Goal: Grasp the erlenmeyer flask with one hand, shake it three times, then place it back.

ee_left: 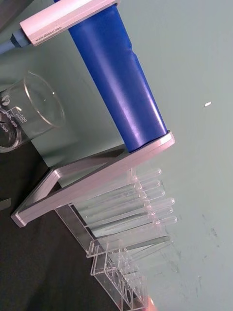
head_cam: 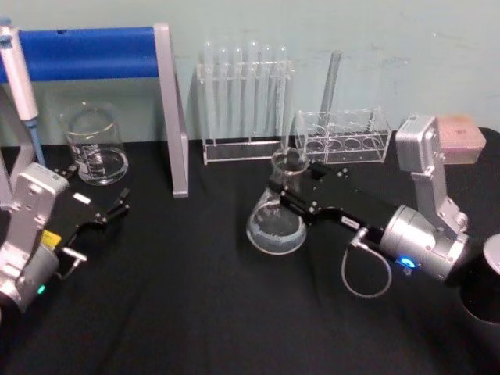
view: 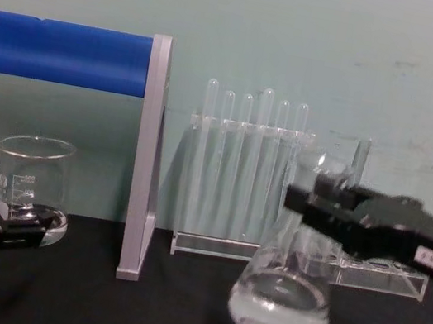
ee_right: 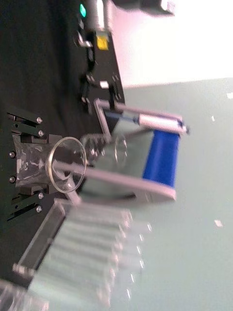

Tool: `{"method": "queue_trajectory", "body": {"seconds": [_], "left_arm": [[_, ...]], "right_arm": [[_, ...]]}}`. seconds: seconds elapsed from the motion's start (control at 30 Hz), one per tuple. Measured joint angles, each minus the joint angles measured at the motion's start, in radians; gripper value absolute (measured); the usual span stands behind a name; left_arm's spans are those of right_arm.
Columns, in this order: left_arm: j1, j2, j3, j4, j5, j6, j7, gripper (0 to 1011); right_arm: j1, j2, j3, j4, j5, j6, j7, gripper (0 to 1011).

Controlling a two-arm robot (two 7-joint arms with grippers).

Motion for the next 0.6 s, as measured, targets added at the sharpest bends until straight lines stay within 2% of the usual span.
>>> {"method": "queue_trajectory", "body": {"seconds": [0.3, 0.6], "left_arm": [[0.0, 0.0, 0.0, 0.0, 0.0, 0.0, 0.0, 1001], [0.0, 0.0, 0.0, 0.0, 0.0, 0.0, 0.0, 1001]], "right_arm": [[-0.077, 0.0, 0.089, -0.118, -0.021, 0.045, -0.139, 452], [-0.111, -0.005, 0.138, -0.157, -0.042, 0.067, -0.173, 452]]}}
